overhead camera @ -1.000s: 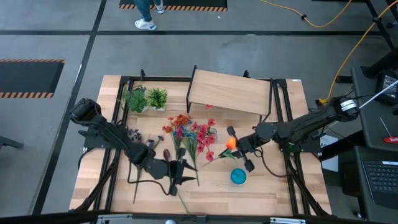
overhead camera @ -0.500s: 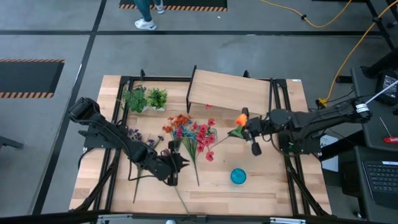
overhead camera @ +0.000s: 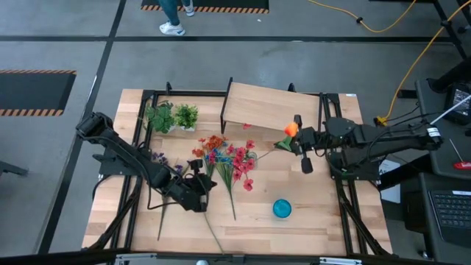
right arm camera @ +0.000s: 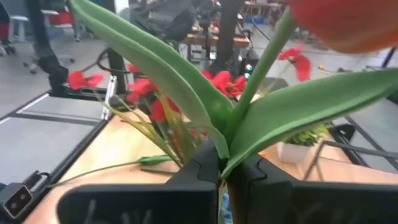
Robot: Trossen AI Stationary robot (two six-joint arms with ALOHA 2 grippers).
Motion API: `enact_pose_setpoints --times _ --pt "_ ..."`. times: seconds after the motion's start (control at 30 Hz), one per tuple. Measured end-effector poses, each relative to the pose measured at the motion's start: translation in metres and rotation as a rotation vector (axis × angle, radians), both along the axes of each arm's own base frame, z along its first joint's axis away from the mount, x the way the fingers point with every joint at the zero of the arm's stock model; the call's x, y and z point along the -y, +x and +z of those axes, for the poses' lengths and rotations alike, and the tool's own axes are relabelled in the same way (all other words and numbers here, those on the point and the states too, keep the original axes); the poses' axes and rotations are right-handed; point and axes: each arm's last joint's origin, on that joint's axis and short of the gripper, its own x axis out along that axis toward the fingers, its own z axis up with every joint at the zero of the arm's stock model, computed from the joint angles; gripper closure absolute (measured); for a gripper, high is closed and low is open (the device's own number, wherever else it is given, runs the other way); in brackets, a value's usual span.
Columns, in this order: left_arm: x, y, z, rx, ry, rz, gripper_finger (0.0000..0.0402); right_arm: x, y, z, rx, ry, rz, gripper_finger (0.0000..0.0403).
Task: Pick and place flowers into a vace then onto a shelf
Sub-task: Put the orange tulip into the transparent vase
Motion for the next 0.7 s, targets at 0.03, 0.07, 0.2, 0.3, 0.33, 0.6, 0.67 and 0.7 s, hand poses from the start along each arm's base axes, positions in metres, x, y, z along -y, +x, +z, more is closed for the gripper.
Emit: enact_pose_setpoints --times 0.03,0.07,0.2,0.3,0.33,0.6,0.67,0.7 --pt "0.000 0.000 0.000 0.002 -0.001 0.000 0.0400 0.002 0.001 0.003 0.004 -0.001 -0.011 0.0398" --pt "0.000 0.000 0.000 0.002 -0.001 0.001 0.0400 0.004 0.001 0.007 0.013 -0.001 -0.019 0.0398" --pt "0.000 0.001 0.001 0.007 -0.004 0.000 0.0399 0.010 0.001 0.007 0.005 -0.003 -0.050 0.0399" --pt "0.000 0.001 0.001 0.010 -0.004 -0.001 0.0400 0.012 0.002 0.005 -0.007 0.000 -0.062 0.0399" --pt "0.000 0.001 0.001 0.009 -0.003 -0.002 0.0400 0.013 0.003 0.005 -0.012 0.000 -0.062 0.0399" --pt "0.000 0.001 0.001 0.009 0.004 0.000 0.0397 0.012 0.020 -0.010 -0.088 0.006 -0.063 0.0398" --pt "0.000 0.001 0.001 0.011 0.009 0.004 0.0396 0.012 0.025 -0.013 -0.096 0.007 -0.064 0.0393" --pt "0.000 0.001 0.001 0.013 0.012 0.007 0.0396 0.012 0.027 -0.014 -0.099 0.008 -0.064 0.0392"
